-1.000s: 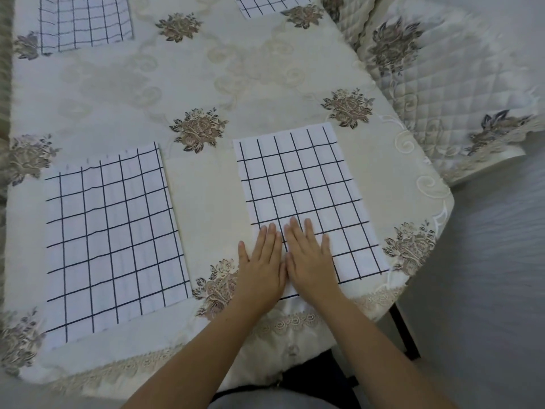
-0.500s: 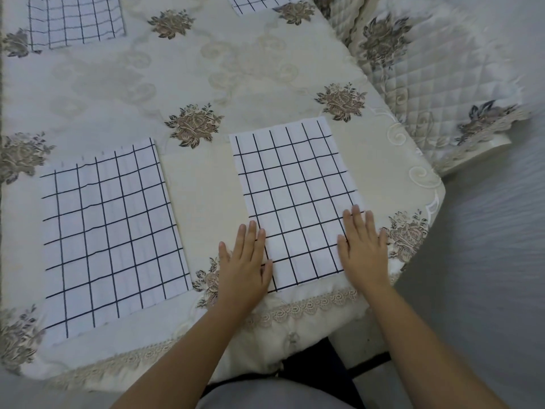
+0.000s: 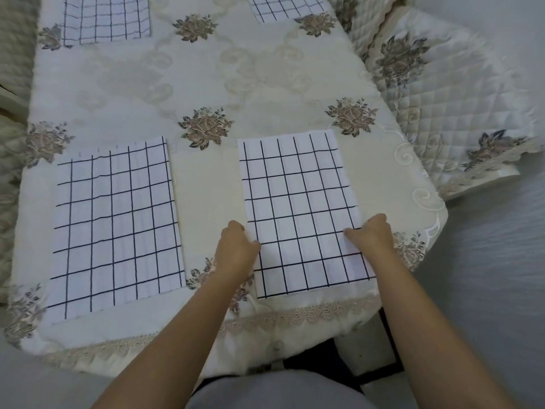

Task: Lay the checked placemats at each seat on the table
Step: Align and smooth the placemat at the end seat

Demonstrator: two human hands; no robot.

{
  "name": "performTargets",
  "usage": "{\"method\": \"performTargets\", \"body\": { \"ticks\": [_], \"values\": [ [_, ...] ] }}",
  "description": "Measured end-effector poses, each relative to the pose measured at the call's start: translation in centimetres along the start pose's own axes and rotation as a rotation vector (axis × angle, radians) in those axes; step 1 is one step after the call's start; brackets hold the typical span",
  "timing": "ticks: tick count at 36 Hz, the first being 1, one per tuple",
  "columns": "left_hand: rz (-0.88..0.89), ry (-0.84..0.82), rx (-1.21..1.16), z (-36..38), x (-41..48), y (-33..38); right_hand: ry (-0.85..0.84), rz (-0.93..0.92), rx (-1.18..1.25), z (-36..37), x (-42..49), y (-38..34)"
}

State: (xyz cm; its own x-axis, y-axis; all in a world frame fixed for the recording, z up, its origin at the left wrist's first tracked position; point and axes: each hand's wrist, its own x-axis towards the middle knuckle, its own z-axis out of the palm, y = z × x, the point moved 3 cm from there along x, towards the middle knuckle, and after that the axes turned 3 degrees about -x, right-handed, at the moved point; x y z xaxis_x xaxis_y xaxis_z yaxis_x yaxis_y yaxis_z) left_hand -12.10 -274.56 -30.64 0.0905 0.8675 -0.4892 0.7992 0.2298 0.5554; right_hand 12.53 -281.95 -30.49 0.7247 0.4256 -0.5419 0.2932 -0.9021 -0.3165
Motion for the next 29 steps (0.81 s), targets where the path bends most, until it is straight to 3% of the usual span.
{"method": "performTargets", "body": {
  "ticks": [7, 12, 19, 29],
  "values": [
    [-0.219, -0.04, -0.008, 0.5, 1.3, 1.0, -0.145, -0.025, -0.165, -0.7, 1.0, -0.5],
    [-0.3, -0.05, -0.022, 0.8, 1.2, 1.5, -0.123, -0.039, -0.208, -0.5, 1.1, -0.5],
    [-0.297, 0.026, -0.01, 1.5, 0.8, 1.8, -0.085, -0.153, -0.071, 0.6, 0.6, -0.8],
    [-0.26, 0.079, -0.188, 1.9, 0.2, 2.3, -0.149, -0.247, 0.03, -0.4, 2.2, -0.4]
  ]
}}
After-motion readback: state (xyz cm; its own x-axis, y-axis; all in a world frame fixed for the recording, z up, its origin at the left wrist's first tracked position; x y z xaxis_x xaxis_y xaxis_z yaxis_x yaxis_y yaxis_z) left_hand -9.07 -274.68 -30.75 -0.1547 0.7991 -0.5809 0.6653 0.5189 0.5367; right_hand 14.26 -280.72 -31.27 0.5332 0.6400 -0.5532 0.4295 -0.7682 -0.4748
